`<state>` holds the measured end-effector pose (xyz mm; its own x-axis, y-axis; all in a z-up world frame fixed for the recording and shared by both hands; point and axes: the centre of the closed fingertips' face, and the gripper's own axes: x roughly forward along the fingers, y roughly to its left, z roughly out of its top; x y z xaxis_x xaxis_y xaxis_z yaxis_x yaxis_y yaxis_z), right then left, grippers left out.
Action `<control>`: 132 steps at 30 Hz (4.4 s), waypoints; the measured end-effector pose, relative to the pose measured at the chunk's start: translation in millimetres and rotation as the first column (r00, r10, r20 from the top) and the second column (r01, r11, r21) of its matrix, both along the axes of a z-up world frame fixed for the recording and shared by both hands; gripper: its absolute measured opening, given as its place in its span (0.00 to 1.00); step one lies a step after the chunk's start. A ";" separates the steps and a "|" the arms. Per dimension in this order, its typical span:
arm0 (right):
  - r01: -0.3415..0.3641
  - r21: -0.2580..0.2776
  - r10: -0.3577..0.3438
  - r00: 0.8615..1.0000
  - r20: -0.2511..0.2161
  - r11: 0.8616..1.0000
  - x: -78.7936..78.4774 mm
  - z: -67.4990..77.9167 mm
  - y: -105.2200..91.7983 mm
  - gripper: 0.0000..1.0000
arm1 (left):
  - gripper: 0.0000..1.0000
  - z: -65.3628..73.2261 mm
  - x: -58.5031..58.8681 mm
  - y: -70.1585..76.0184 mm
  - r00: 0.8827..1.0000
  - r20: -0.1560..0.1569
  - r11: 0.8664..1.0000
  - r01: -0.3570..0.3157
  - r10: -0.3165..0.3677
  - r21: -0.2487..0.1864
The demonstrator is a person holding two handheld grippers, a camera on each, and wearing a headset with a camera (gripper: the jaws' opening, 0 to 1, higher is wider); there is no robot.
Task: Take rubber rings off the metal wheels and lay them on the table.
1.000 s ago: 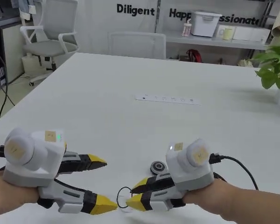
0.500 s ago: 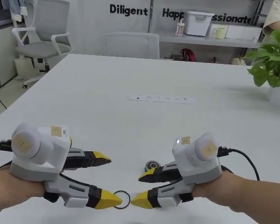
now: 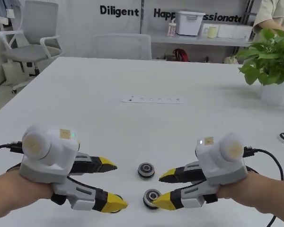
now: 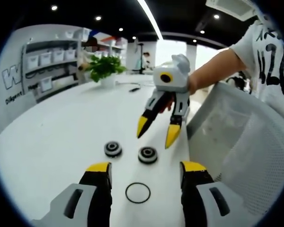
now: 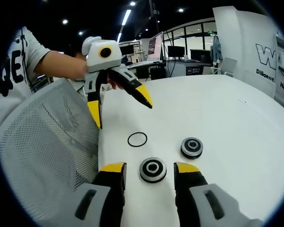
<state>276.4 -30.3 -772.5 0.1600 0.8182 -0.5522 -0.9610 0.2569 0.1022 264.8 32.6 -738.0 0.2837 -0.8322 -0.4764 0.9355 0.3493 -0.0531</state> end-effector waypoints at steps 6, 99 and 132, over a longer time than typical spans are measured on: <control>0.018 -0.024 -0.018 1.000 -0.003 1.000 1.4 -9.9 -12.2 0.36 | 0.56 -5.3 6.7 -10.0 1.000 -0.014 1.000 0.006 -0.006 0.006; -0.025 -0.081 0.024 1.000 -0.014 0.996 -4.9 -32.4 14.6 0.23 | 0.13 -55.9 11.5 -55.3 0.999 -0.015 0.985 -0.027 0.030 0.168; -0.002 -0.119 -0.001 1.000 -0.021 0.993 -3.6 -39.0 4.4 0.06 | 0.13 -56.2 10.4 -54.4 0.999 0.002 0.984 -0.039 0.039 0.172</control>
<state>272.8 -25.9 -811.5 0.1466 0.7463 -0.6493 -0.9591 0.2678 0.0913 275.2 -21.8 -794.2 0.3140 -0.7261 -0.6117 0.9209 0.3897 0.0100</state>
